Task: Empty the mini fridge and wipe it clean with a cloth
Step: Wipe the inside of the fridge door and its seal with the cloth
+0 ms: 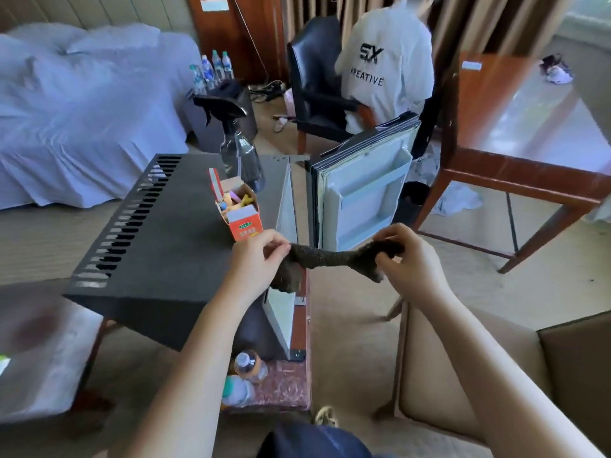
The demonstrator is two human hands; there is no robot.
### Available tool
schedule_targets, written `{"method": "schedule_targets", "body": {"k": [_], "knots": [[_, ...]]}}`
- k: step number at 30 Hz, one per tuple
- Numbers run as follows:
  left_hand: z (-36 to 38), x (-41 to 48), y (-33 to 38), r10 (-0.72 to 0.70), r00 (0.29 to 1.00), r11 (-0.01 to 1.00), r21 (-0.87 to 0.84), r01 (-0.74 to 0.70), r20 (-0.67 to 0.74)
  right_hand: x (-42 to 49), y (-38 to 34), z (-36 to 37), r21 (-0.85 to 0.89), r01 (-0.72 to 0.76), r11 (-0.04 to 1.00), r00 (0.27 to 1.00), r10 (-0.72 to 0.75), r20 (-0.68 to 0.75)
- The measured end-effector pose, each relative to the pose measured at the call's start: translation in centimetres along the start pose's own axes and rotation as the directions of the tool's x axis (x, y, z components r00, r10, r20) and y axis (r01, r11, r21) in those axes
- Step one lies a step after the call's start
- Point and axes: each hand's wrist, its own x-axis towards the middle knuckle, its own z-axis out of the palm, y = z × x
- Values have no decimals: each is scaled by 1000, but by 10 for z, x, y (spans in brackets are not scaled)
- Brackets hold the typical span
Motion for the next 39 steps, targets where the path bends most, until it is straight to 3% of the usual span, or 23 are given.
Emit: {"method": "schedule_targets", "body": {"k": [6,12,16,19,21,23,25,28,34,36,39], "knots": [[-3,10,2,-90,994,995,-50,87,-68,61,-14,17,45,166,985,977,-170,126],[-15,-5,-12,-290,935,954,-136,266,-203,101,-59,81,226,288,931,875,-352,332],[-7,-13,-10,-439,818,899,-188,396,-373,108,-80,119,423,315,850,642,-519,565],[9,-17,1,-530,691,848,-309,431,-491,121,-82,134,538,326,777,477,-627,617],[26,-15,16,-581,628,814,-389,432,-518,133,-81,133,624,248,741,328,-671,665],[45,-9,27,-594,553,801,-366,474,-584,144,-77,126,650,229,725,189,-688,701],[58,-2,33,-592,470,791,-363,492,-655,156,-69,119,664,250,704,139,-705,695],[70,5,35,-567,425,800,-347,490,-706,183,-58,114,670,272,691,223,-723,654],[75,11,28,-562,330,775,-344,530,-758,254,-63,134,584,330,742,649,-628,431],[73,11,24,-537,307,752,-281,596,-786,277,-75,150,556,353,753,668,-619,413],[72,17,13,-495,312,657,-115,745,-811,293,-96,175,526,424,738,548,-671,500]]}}
